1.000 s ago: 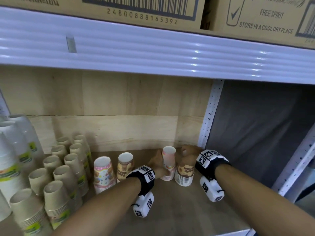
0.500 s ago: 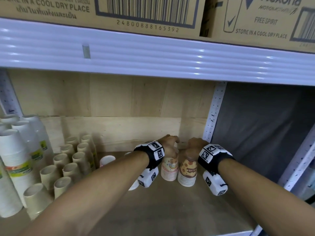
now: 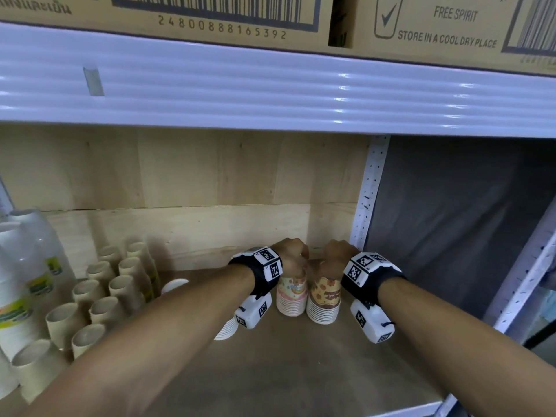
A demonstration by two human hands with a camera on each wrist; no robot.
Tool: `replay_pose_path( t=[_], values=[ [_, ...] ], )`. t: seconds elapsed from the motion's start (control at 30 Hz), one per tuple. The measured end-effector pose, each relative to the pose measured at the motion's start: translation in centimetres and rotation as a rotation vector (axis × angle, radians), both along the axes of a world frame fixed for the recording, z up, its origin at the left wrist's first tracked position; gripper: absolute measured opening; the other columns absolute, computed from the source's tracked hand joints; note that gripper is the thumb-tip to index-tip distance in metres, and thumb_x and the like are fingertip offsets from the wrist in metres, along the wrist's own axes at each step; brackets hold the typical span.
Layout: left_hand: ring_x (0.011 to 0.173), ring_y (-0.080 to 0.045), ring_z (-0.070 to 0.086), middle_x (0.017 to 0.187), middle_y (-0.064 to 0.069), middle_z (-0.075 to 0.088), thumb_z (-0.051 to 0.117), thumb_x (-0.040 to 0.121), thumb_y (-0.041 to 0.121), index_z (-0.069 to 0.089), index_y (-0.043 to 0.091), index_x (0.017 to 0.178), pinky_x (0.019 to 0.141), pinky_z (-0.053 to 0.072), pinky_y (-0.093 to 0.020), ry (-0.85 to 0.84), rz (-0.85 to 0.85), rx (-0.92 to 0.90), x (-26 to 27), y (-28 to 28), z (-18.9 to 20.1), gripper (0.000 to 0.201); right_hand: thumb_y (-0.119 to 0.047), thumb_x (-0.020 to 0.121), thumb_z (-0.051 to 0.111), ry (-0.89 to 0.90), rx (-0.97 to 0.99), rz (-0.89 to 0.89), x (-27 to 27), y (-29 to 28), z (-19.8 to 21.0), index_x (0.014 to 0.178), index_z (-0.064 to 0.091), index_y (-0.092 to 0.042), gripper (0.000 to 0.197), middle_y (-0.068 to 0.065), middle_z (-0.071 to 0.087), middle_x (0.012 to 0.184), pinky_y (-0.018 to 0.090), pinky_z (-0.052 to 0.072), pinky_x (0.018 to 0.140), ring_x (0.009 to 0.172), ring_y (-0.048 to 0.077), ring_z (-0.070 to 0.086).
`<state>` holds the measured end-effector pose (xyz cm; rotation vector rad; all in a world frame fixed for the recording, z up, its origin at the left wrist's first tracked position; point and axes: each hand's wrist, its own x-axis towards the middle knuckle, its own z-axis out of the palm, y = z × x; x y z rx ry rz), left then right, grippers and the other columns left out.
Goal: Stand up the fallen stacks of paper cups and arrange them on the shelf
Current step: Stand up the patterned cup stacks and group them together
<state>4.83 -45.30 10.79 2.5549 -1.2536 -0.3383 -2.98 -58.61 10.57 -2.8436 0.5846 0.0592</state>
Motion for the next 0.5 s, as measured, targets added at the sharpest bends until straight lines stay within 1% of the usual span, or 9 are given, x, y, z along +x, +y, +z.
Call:
replay_pose_path(
  t=[0.03, 0.1, 0.13, 0.17, 0.2, 0.23, 0.27, 0.4, 0.5],
  values=[
    [0.111, -0.026, 0.06, 0.126, -0.01, 0.062, 0.075, 0.08, 0.016, 0.06, 0.009, 0.13, 0.088, 0.055, -0.035, 0.005, 0.01, -0.009, 0.3, -0.1, 0.1, 0.053, -0.03, 0.086, 0.066, 0.005, -0.015, -0.005, 0.4, -0.2, -0.1, 0.074, 0.053, -0.013, 0.024, -0.005, 0.052, 0.076, 0.021, 0.039, 0.057, 0.078, 0.018, 0.059],
    [0.113, -0.026, 0.06, 0.127, -0.01, 0.061, 0.075, 0.08, 0.018, 0.061, 0.008, 0.129, 0.09, 0.055, -0.035, 0.003, 0.023, -0.025, 0.9, -0.3, 0.3, 0.052, -0.029, 0.086, 0.07, -0.029, -0.053, -0.03, 1.1, -0.5, -0.2, 0.072, 0.055, -0.013, 0.026, -0.005, 0.051, 0.072, 0.02, 0.037, 0.054, 0.073, 0.016, 0.058],
    [0.113, -0.027, 0.059, 0.128, -0.011, 0.061, 0.075, 0.081, 0.019, 0.062, 0.006, 0.127, 0.09, 0.054, -0.034, -0.008, 0.025, -0.031, 1.2, -0.4, 0.6, 0.049, -0.029, 0.085, 0.071, -0.041, -0.063, -0.039, 1.4, -0.7, -0.2, 0.072, 0.057, -0.013, 0.025, -0.005, 0.053, 0.073, 0.02, 0.04, 0.057, 0.072, 0.015, 0.059],
    [0.114, -0.027, 0.059, 0.128, -0.011, 0.06, 0.074, 0.082, 0.019, 0.063, 0.005, 0.125, 0.089, 0.053, -0.033, -0.02, 0.028, -0.035, 1.5, -0.6, 0.8, 0.047, -0.03, 0.084, 0.072, -0.031, -0.067, -0.026, 1.8, -1.0, -0.2, 0.079, 0.061, -0.013, 0.021, -0.002, 0.059, 0.081, 0.022, 0.044, 0.063, 0.078, 0.018, 0.062],
    [0.114, -0.027, 0.058, 0.128, -0.012, 0.059, 0.074, 0.083, 0.02, 0.063, 0.004, 0.125, 0.088, 0.052, -0.032, -0.03, 0.037, -0.04, 1.8, -0.7, 0.9, 0.046, -0.032, 0.082, 0.072, -0.011, -0.056, -0.016, 2.2, -1.4, -0.2, 0.094, 0.067, -0.012, 0.023, 0.003, 0.065, 0.093, 0.026, 0.048, 0.071, 0.09, 0.022, 0.065],
    [0.114, -0.028, 0.058, 0.128, -0.012, 0.059, 0.075, 0.082, 0.02, 0.063, 0.004, 0.124, 0.087, 0.052, -0.032, -0.039, 0.052, -0.047, 2.2, -0.9, 1.1, 0.046, -0.033, 0.082, 0.072, 0.013, -0.055, -0.01, 2.7, -1.6, -0.1, 0.105, 0.068, -0.013, 0.032, 0.006, 0.067, 0.105, 0.029, 0.049, 0.079, 0.1, 0.026, 0.065],
    [0.113, -0.028, 0.059, 0.128, -0.012, 0.059, 0.076, 0.081, 0.02, 0.063, 0.005, 0.124, 0.087, 0.052, -0.033, -0.042, 0.073, -0.053, 2.7, -1.1, 1.1, 0.047, -0.034, 0.081, 0.072, 0.011, -0.052, -0.005, 3.2, -2.0, -0.1, 0.111, 0.067, -0.015, 0.037, 0.007, 0.067, 0.111, 0.031, 0.05, 0.083, 0.105, 0.027, 0.064],
    [0.112, -0.027, 0.06, 0.126, -0.008, 0.06, 0.076, 0.081, 0.017, 0.062, 0.012, 0.127, 0.089, 0.055, -0.036, -0.034, 0.146, -0.095, 4.7, -2.1, 1.3, 0.048, -0.035, 0.078, 0.073, -0.003, -0.043, 0.016, 5.5, -3.1, -0.1, 0.113, 0.067, -0.017, 0.039, 0.008, 0.068, 0.114, 0.034, 0.051, 0.086, 0.106, 0.027, 0.064],
    [0.108, -0.029, 0.062, 0.122, -0.011, 0.063, 0.071, 0.085, 0.017, 0.063, 0.007, 0.122, 0.086, 0.055, -0.036, -0.062, 0.188, -0.126, 6.2, -2.8, 0.9, 0.039, -0.031, 0.084, 0.069, 0.001, -0.069, 0.043, 7.1, -3.6, 0.2, 0.119, 0.066, -0.017, 0.038, 0.007, 0.066, 0.119, 0.033, 0.05, 0.089, 0.111, 0.026, 0.063]
  ],
)
